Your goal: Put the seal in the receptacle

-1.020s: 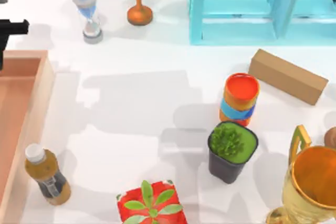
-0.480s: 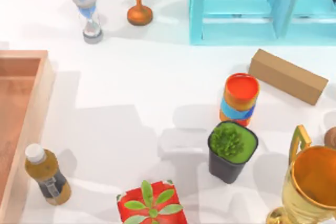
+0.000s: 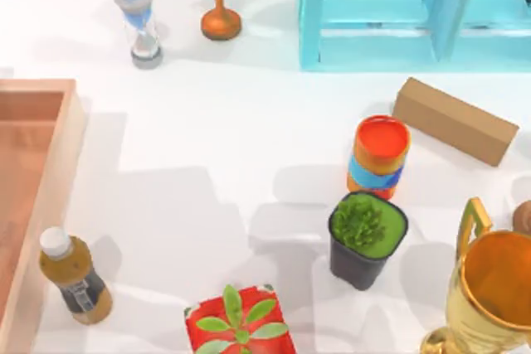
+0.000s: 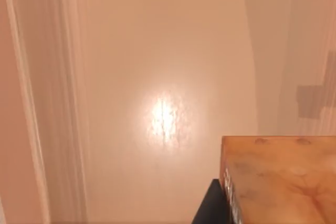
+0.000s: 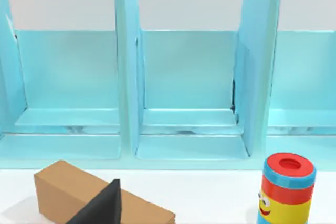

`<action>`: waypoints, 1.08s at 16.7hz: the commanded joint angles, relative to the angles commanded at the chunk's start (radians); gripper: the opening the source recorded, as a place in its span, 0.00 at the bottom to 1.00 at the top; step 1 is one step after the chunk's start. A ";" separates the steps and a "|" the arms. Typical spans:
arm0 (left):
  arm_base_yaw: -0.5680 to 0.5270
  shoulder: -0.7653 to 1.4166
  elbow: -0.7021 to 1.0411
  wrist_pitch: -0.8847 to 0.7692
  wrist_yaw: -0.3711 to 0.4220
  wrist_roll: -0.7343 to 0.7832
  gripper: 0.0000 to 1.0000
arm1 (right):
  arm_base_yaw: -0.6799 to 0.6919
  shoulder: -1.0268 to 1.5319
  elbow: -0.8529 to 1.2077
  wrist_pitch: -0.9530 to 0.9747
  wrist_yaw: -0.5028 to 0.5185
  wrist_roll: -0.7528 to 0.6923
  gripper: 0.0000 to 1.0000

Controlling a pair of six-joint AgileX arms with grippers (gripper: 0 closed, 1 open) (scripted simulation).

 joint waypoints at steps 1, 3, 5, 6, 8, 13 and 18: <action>0.001 0.002 -0.022 0.024 0.000 0.000 0.00 | 0.000 0.000 0.000 0.000 0.000 0.000 1.00; 0.002 0.006 -0.056 0.062 0.001 0.001 0.00 | 0.000 0.000 0.000 0.000 0.000 0.000 1.00; 0.003 0.009 -0.090 0.100 0.000 0.001 0.00 | 0.000 0.000 0.000 0.000 0.000 0.000 1.00; 0.004 0.011 -0.106 0.117 0.000 0.002 0.00 | 0.000 0.000 0.000 0.000 0.000 0.000 1.00; 0.005 0.014 -0.141 0.156 0.001 0.003 0.00 | 0.000 0.000 0.000 0.000 0.000 0.000 1.00; 0.008 0.025 -0.197 0.219 0.001 0.004 0.00 | 0.000 0.000 0.000 0.000 0.000 0.000 1.00; 0.008 0.025 -0.197 0.219 0.001 0.004 0.23 | 0.000 0.000 0.000 0.000 0.000 0.000 1.00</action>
